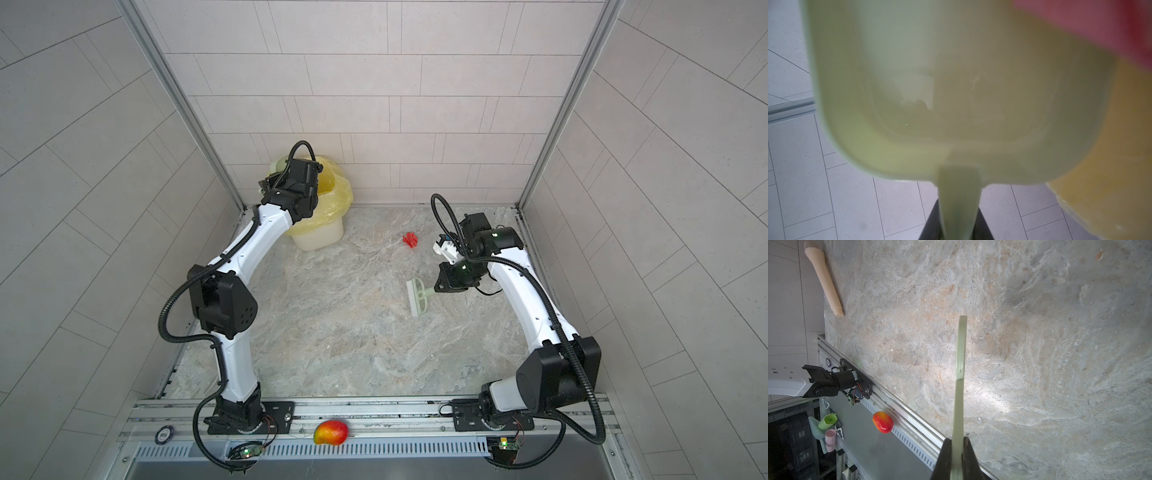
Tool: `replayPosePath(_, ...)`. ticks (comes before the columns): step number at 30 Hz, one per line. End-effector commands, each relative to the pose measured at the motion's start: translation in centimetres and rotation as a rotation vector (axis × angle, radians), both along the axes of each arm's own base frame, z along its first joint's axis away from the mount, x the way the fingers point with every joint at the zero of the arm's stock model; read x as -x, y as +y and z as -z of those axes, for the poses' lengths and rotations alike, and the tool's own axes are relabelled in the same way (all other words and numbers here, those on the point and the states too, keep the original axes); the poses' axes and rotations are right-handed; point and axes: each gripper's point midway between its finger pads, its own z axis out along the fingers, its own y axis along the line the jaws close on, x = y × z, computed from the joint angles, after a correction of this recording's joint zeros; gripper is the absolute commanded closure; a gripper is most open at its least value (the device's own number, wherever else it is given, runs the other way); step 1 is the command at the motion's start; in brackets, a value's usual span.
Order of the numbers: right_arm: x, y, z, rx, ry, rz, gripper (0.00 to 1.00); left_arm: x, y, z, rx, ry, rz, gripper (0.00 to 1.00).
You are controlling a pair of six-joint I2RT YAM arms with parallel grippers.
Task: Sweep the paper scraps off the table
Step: 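Tip the green dustpan over the yellow bin with the left gripper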
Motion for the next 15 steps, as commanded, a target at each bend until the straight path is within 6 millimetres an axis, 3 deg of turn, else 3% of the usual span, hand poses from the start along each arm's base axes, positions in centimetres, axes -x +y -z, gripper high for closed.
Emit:
replayPosePath(1,0.1,0.1,-0.2,-0.014,0.004,-0.017,1.00,0.9,0.0,-3.8,-0.031,-0.076,-0.001,1.00)
replayPosePath(7,-0.1,0.1,-0.5,-0.014,-0.005,-0.019,1.00,0.9,0.2,-3.3,-0.045,-0.067,-0.013,1.00)
replayPosePath(15,-0.5,-0.4,-0.3,0.025,-0.015,-0.003,1.00,2.4,-0.5,-4.5,0.065,-0.167,-0.011,1.00)
